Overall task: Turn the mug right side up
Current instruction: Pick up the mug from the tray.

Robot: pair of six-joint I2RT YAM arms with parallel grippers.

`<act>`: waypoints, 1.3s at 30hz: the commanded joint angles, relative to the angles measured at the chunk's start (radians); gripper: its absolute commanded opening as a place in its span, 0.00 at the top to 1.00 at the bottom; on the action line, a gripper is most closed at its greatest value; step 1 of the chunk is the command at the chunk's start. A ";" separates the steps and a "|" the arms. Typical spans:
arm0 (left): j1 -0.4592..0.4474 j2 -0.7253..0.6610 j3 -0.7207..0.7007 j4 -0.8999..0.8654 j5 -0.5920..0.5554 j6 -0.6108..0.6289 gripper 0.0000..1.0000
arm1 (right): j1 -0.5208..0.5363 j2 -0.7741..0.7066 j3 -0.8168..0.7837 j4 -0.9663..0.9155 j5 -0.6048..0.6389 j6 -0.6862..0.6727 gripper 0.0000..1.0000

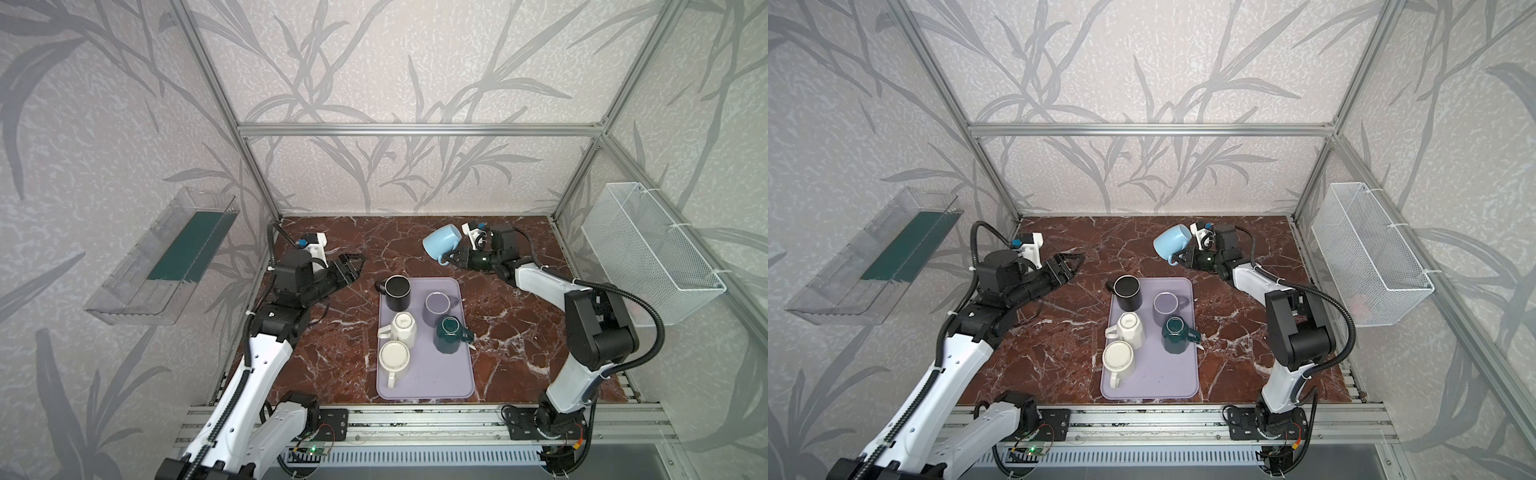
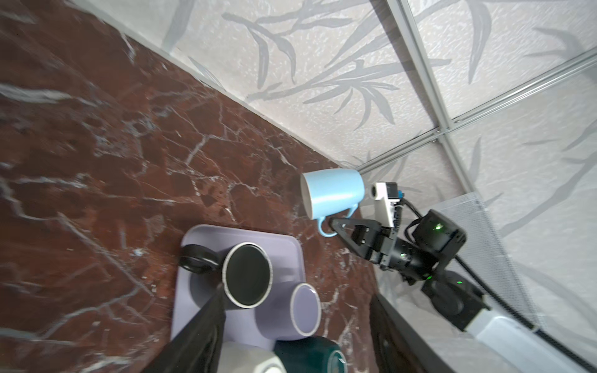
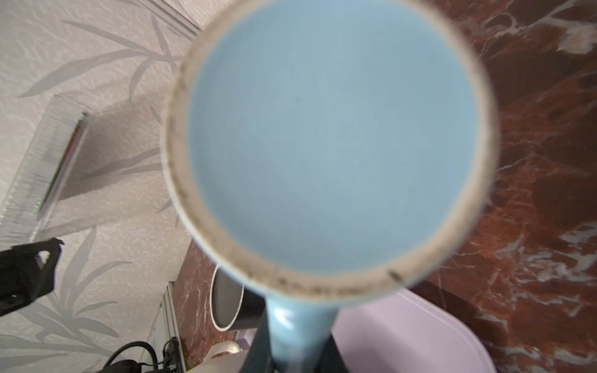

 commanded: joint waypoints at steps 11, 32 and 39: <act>-0.232 0.350 -0.005 0.495 0.092 -0.408 0.39 | 0.048 -0.019 -0.068 0.557 0.025 0.387 1.00; -0.319 0.539 0.356 0.002 0.004 0.018 0.55 | 0.053 0.078 0.049 0.632 0.028 0.626 1.00; -0.361 0.553 0.476 -0.237 -0.202 0.370 0.59 | 0.053 0.053 0.089 0.548 0.027 0.672 1.00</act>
